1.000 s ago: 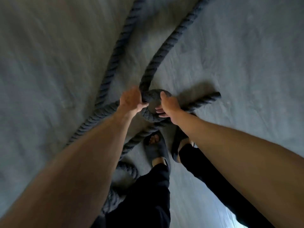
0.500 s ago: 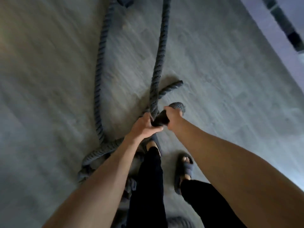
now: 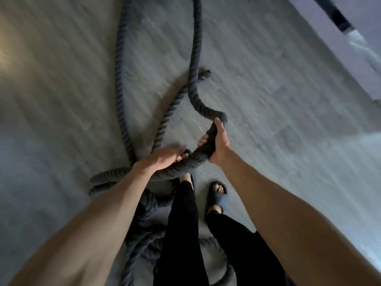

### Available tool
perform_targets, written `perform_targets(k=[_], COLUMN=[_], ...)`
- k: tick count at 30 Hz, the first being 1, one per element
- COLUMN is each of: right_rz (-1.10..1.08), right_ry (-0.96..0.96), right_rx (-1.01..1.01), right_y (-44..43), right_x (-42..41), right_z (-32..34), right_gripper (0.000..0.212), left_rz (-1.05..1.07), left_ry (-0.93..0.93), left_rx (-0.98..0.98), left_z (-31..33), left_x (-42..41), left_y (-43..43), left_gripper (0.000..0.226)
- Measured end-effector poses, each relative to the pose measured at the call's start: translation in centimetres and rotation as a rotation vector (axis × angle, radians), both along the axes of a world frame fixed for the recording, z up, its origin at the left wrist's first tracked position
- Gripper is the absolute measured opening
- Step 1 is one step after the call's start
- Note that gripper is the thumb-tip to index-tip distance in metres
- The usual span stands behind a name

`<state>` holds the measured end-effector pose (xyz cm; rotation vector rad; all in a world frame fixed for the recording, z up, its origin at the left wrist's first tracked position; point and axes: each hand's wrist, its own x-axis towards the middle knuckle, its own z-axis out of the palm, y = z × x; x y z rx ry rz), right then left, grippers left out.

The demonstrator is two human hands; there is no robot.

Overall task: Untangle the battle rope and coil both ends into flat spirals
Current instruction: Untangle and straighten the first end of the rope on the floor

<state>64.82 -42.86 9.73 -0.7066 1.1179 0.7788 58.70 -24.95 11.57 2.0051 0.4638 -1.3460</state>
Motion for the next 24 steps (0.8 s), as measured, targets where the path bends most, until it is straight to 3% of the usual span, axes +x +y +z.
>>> perform_targets(k=[2,4,6,8,11,14,19,24], right_rz=[0.038,0.074,0.066,0.014,0.061,0.335,0.416,0.36], right_ry=[-0.051,-0.113,-0.128,-0.131,-0.123,-0.082,-0.023,-0.058], right_rx=[0.169,0.252,0.22,0.124,-0.037,-0.204,-0.217,-0.527], right_y=[-2.8,-5.1,-6.3,-6.6,-5.9,-3.9,0.4,0.6], right_x=[-1.0,-1.5,-2.1,-2.9,-4.7,-8.3,-14.7,-20.1], right_z=[1.1,1.6,1.8,1.7,1.3,0.7,-0.4,-0.4], right_gripper=[0.051,0.05,0.051,0.051,0.049,0.043,0.043,0.049], left_rz=[-0.054,-0.019,0.127,0.264,0.356,0.52,0.746,0.926], left_ry=[0.082,0.25,0.536,0.655,0.513,0.303,0.024,0.083], left_rx=[0.063,-0.038,-0.242,-0.311,-0.257,-0.157,-0.08,-0.151], left_z=[0.2,0.5,0.8,1.5,1.5,0.4,-0.8,-0.7], left_x=[-3.4,-5.4,-6.8,-8.0,-9.7,-10.9,-14.5,-19.8], left_y=[0.0,-0.8,-2.4,-4.1,-5.3,-6.5,-9.0,-9.0], left_gripper=[0.076,0.081,0.097,0.093,0.067,0.064,0.055,0.044])
